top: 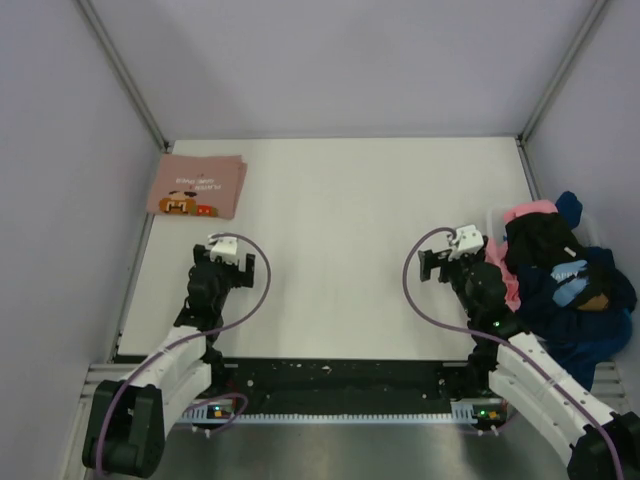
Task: Fold and stack the t-shirts
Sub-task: Grab crumpled tshirt from bin with the right arm
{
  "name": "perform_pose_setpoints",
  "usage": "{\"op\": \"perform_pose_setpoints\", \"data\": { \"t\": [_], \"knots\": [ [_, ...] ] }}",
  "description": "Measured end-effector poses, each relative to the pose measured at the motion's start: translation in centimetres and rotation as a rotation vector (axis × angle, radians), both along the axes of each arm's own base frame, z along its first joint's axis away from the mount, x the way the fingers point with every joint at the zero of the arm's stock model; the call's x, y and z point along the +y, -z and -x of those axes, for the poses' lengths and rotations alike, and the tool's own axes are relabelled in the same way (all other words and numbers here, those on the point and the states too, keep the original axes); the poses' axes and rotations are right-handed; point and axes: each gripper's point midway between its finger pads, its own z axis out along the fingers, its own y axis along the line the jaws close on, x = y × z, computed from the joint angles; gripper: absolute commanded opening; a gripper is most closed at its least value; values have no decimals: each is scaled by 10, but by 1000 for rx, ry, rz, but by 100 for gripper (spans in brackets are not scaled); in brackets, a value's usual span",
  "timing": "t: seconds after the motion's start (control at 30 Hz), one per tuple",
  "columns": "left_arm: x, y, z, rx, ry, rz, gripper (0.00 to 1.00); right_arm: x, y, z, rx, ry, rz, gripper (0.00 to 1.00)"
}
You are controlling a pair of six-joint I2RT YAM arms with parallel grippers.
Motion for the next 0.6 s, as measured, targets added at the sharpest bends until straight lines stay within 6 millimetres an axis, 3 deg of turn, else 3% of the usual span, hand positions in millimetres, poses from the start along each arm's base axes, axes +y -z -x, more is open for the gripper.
{"op": "perform_pose_setpoints", "data": {
  "t": [0.17, 0.27, 0.33, 0.47, 0.53, 0.6],
  "knots": [
    [-5, -1, -1, 8, 32, 2, 99, -13, -1, -3, 4, 101, -57, 99],
    [-23, -2, 1, 40, 160, -20, 99, -13, -9, -4, -11, 133, -151, 99],
    [-40, -14, 1, 82, 293, -57, 99, -1, -24, -4, -42, 85, -217, 99],
    [-62, -75, -9, 97, 482, -132, 99, 27, -71, -4, -84, -59, -295, 99],
    [-67, -104, -9, 97, 531, -155, 99, 43, -117, -3, -89, -144, -317, 99],
    [-70, -113, -2, 110, 567, -157, 99, 47, -165, -2, -111, -180, -332, 99]
  ]
}}
